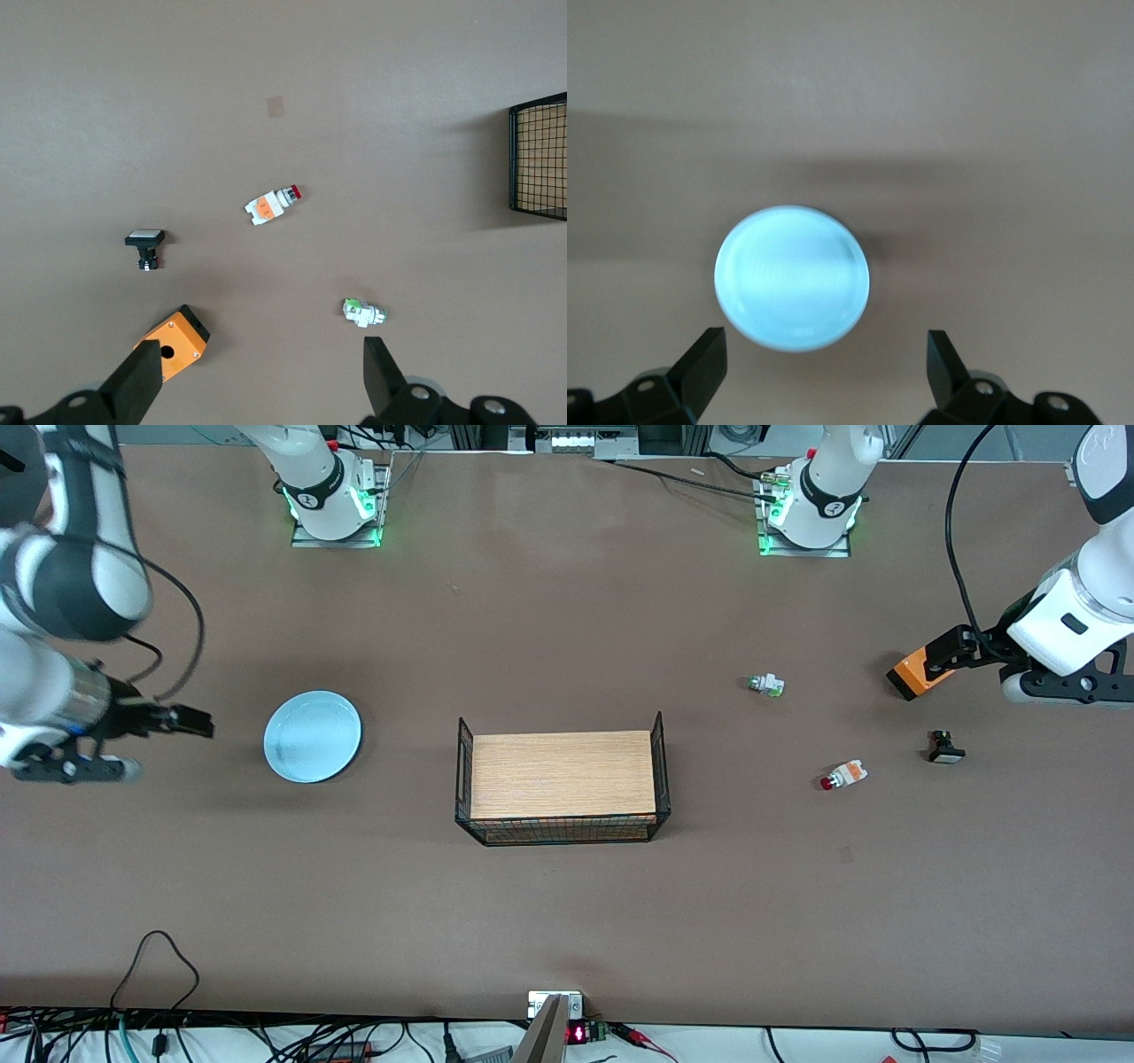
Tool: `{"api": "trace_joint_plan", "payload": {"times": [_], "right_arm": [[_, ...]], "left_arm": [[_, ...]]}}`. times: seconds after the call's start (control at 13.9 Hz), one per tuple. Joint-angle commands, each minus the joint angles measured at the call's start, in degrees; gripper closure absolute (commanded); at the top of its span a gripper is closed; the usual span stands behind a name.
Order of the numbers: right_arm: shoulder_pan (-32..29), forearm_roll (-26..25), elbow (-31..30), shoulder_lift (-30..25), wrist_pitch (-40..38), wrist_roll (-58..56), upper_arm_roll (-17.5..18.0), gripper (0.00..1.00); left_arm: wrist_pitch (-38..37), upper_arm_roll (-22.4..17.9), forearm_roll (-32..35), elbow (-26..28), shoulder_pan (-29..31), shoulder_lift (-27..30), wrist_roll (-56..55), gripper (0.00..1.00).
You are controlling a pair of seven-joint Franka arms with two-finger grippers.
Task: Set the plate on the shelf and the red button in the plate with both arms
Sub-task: 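Lower the right gripper and grasp the plate rim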
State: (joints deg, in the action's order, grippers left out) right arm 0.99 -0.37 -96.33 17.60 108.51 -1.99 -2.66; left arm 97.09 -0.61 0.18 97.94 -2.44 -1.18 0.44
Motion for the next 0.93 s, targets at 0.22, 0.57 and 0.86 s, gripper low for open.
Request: {"api": "trace_joint_plan", "payload": {"times": [0.22,0.57,0.86], "right_arm": [[-1.1,-0.9,-20.5,-0.3,24.9,0.1,0.3,0.0],[-3.2,-0.9,-29.3,2.8,35.6,-0.6,0.4,0.0],[-3.3,-0.9,-29.5,6.0,36.7,-1.3,0.4,0.21]], "left_arm": [[-1.4,0.0,1.4,-1.5,0.1,-0.5,0.8,0.0],[-1.3,0.0,1.4,-1.5,0.2,-0.5,0.8,0.0],[-1.4,0.2,1.4,-1.6,-0.3,-0.5,0.7,0.0]]}}
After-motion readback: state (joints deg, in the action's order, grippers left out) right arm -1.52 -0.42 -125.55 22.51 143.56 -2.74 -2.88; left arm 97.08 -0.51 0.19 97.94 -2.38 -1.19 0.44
